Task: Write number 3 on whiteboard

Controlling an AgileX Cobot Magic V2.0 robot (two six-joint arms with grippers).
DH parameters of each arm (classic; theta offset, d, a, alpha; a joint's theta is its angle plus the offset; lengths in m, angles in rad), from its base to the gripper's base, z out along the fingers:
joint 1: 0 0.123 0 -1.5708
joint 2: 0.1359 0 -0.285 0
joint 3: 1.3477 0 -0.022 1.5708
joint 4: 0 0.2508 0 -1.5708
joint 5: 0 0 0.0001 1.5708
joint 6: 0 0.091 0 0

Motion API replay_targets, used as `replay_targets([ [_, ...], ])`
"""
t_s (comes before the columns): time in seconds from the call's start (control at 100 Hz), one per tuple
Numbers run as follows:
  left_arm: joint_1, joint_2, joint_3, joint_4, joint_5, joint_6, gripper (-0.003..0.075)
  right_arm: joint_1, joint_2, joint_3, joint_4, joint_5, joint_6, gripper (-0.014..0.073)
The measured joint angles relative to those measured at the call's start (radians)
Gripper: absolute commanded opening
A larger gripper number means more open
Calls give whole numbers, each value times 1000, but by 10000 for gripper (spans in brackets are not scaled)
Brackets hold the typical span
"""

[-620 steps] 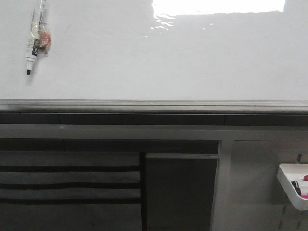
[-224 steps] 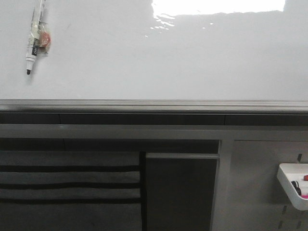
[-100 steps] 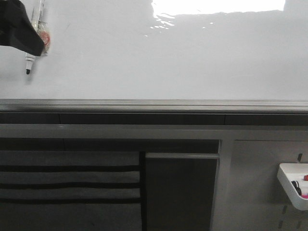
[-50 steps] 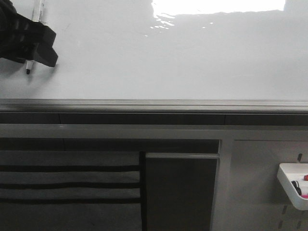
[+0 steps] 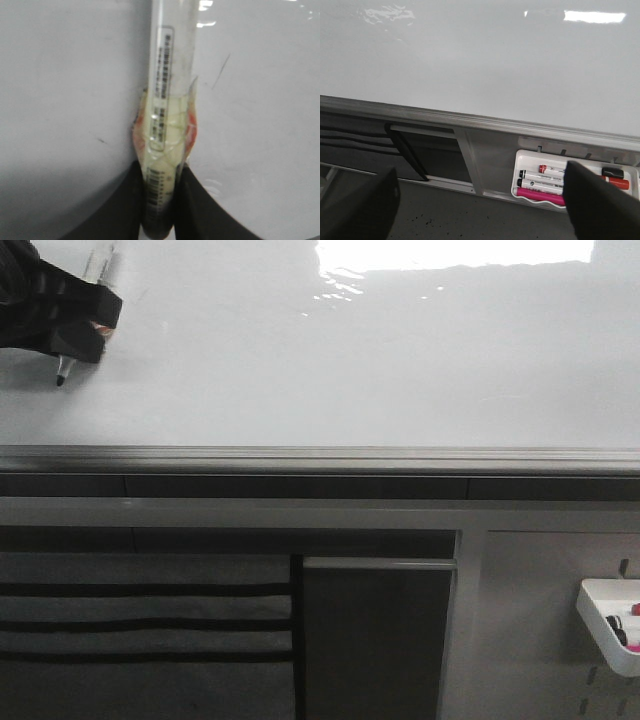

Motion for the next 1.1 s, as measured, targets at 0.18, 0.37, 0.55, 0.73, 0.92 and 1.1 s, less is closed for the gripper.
replay_targets([
  [0.18,0,0,-8,2,19,0,-16,0,0,0,2,0,0,592],
  [0.37,-33,-34,-67,85,267,74,-18,7,26,-29,156,75,-152,591],
  [0.55,-161,-121,-127,95,556,292,-18,97,148,-115,325,195,-366,591],
  [0.73,-304,-200,-131,-25,757,511,-18,279,303,-214,343,268,-523,591],
  [0.92,-373,-253,-132,-326,890,776,-18,469,432,-301,345,269,-635,591],
  [1.1,-380,-262,-133,-443,927,909,-18,584,537,-391,351,243,-654,591],
])
